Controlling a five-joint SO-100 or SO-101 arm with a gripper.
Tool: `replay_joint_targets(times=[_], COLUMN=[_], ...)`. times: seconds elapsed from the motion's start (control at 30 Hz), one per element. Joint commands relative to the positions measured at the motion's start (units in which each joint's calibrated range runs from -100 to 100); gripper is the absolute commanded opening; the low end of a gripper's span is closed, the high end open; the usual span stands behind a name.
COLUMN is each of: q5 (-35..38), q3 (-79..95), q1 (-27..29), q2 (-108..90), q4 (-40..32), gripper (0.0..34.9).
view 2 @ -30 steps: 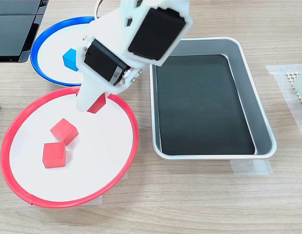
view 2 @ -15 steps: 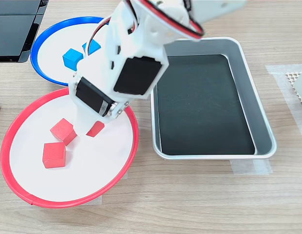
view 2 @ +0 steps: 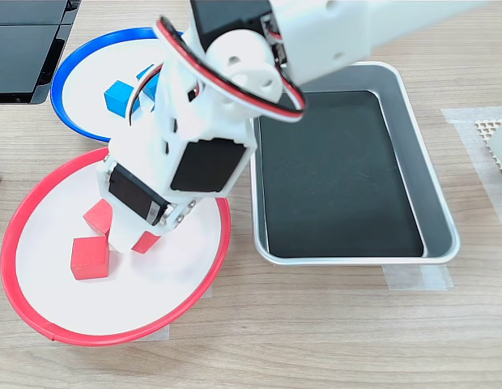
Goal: Relocate any red block in the blue dish to the red dish, correcting any misplacement.
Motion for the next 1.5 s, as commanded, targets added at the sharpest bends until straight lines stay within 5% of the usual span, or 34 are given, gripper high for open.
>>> replay_joint_targets(times=[0.0,0.37,0.73,1.47], q5=[-0.4,-1.1,-1.9,-1.9], q3=[-3.1,-4.6,-6.3,-10.4], q1=[-0.9,-2.1,-2.2,0.3], q2=[0.4,2.5,2.4,-3.1], q4=[0.1,0.1,2.0,5.2], gripper=[0.4,2.3,8.3,10.7])
